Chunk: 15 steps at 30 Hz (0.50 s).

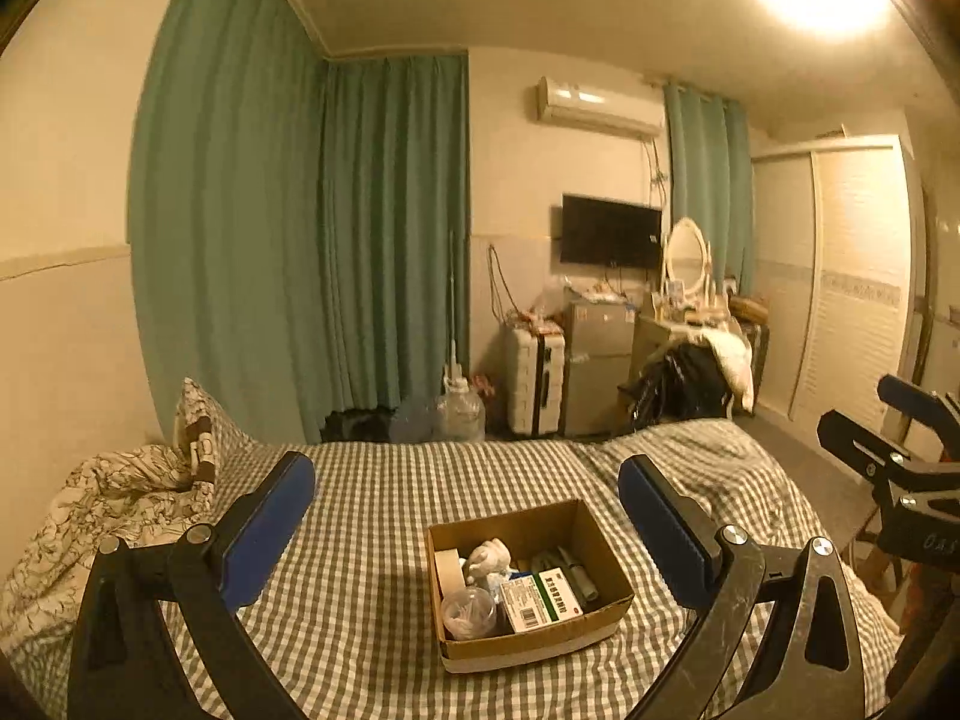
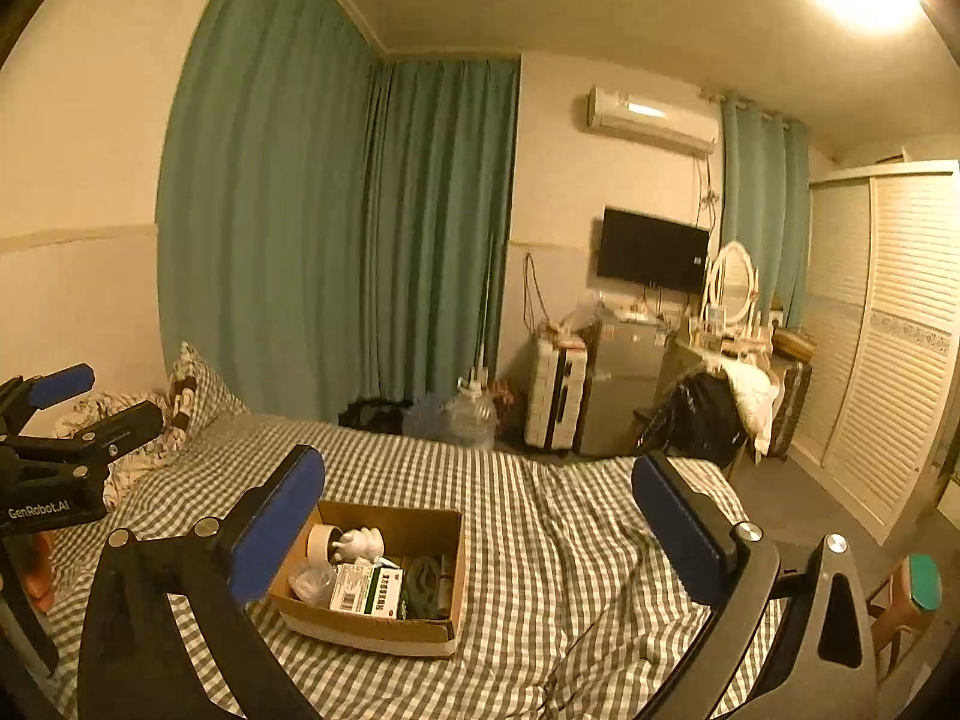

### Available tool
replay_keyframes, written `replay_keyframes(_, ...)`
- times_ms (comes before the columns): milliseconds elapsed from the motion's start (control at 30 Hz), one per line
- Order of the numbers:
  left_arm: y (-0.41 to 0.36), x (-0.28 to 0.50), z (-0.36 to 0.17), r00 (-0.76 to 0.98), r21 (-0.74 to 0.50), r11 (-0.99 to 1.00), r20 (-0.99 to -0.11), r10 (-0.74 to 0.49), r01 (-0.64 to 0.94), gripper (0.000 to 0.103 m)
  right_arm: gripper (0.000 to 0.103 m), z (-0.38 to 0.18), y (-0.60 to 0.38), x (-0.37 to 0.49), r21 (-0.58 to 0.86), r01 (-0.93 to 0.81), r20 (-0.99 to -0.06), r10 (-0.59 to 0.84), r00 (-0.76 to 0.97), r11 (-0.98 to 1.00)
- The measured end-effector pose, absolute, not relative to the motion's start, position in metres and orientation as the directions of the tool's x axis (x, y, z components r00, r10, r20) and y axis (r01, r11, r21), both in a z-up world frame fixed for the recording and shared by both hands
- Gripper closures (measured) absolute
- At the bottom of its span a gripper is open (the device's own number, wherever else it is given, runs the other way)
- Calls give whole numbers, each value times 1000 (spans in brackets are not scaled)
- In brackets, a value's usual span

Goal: Organize objects

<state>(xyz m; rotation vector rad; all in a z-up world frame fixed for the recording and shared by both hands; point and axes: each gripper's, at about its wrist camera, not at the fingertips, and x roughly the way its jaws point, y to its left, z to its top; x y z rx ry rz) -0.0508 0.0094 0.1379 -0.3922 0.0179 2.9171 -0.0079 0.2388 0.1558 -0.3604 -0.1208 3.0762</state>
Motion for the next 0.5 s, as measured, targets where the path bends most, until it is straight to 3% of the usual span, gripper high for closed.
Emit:
replay_keyframes(367,19,-31,60,-972,0,-996,-219,91,-94,0,0,75,249,1,-51,-24,-159,32,-987,-998)
replay_keyframes(500,24,-37,18,-956,-6,-995,-277,96,-99,0,0,32,260,-17,-11,-14,-231,16,-973,-1000)
